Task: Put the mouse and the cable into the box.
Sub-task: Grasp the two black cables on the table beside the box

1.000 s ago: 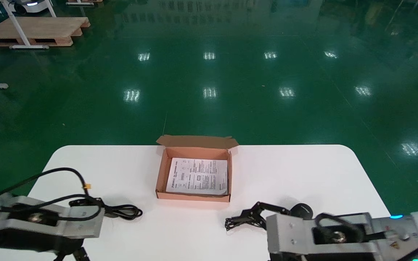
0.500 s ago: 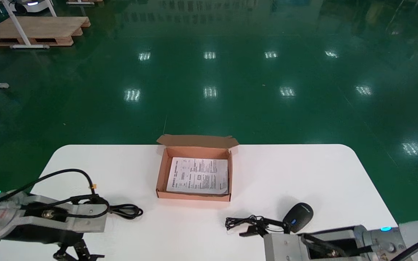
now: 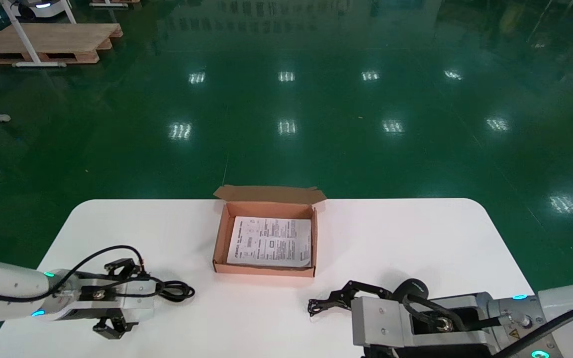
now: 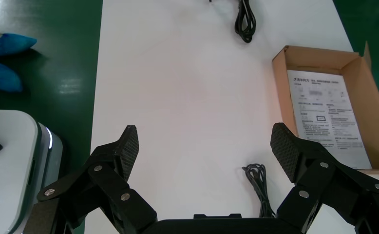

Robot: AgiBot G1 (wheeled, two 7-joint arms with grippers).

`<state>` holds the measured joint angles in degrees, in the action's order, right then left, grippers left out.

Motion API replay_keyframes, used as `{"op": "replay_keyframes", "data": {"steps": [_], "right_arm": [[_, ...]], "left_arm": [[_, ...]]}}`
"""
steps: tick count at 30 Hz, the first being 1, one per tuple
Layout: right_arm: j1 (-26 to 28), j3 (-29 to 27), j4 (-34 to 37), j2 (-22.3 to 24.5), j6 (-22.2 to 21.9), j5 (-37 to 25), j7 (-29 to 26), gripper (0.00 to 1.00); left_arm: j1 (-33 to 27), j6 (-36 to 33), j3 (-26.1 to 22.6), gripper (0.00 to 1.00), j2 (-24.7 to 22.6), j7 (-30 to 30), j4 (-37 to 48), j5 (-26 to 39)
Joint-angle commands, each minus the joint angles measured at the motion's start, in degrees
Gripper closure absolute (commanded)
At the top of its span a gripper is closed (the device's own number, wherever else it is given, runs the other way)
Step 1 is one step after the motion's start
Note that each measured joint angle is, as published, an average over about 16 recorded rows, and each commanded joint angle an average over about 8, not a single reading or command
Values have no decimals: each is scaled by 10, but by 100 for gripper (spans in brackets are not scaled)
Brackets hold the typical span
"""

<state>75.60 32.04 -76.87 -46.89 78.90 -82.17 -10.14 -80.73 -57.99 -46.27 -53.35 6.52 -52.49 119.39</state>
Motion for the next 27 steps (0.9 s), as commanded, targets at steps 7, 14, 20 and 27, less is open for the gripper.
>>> {"op": "replay_keyframes", "data": {"steps": [7, 14, 20, 27], "right_arm": [[4, -2, -2, 3, 2, 1, -1, 0], [6, -2, -4, 3, 2, 1, 0, 0], [2, 8, -4, -4, -3, -20, 6, 0], [-13, 52, 24, -54, -80, -162, -25, 0]], "left_arm": [[-17, 37, 5, 0, -38, -31, 84, -8], [-18, 30, 6, 0, -42, -49, 101, -19], [-14, 34, 8, 0, -41, -61, 107, -27], [-16, 35, 10, 0, -42, -72, 116, -34]]}}
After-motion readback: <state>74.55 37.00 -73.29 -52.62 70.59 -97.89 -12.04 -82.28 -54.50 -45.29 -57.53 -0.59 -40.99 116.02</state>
